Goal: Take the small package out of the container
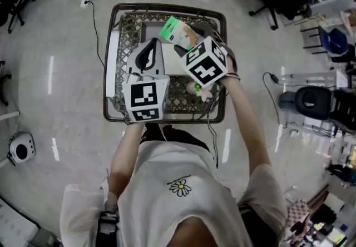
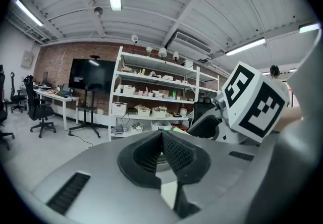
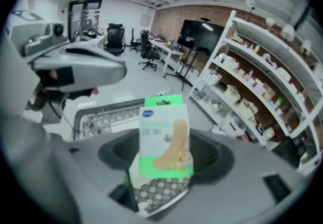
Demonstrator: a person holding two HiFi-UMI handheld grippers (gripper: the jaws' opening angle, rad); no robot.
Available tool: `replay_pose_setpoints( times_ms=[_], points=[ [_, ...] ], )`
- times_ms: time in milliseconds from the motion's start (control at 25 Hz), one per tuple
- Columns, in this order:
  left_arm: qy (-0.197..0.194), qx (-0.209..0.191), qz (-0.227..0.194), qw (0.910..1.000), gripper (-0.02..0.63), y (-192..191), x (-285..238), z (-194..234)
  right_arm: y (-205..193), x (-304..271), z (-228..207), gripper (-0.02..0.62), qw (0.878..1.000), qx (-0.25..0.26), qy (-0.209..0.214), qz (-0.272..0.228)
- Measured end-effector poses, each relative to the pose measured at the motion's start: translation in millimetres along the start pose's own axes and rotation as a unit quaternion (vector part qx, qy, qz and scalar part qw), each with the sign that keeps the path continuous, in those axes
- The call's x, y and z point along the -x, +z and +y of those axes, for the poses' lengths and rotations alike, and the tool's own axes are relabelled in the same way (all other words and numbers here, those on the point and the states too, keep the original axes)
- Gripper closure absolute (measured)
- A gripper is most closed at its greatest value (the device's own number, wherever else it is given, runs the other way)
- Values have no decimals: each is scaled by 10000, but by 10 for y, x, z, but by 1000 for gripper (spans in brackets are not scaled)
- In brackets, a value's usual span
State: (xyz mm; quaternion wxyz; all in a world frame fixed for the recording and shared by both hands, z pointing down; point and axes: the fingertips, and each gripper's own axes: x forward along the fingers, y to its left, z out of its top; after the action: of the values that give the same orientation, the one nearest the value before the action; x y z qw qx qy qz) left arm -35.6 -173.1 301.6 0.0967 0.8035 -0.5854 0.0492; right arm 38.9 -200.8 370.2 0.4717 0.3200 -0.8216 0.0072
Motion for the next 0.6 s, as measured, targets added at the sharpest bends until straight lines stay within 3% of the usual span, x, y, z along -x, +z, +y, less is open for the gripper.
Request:
replay_pose_setpoints(
  times_ms=[160, 440, 600],
  points=[
    [89, -17, -79, 9999, 581, 29, 352, -218, -80, 459, 89, 285, 9907, -1145, -320, -661],
    [295, -47, -83, 9995, 581, -56, 1032, -561, -535, 1312, 338, 285, 9459, -2795, -953, -1346],
    [350, -105, 11, 9993, 581, -115, 1367, -603, -672, 1567, 683, 285, 9237, -3297, -1031, -1656]
  ],
)
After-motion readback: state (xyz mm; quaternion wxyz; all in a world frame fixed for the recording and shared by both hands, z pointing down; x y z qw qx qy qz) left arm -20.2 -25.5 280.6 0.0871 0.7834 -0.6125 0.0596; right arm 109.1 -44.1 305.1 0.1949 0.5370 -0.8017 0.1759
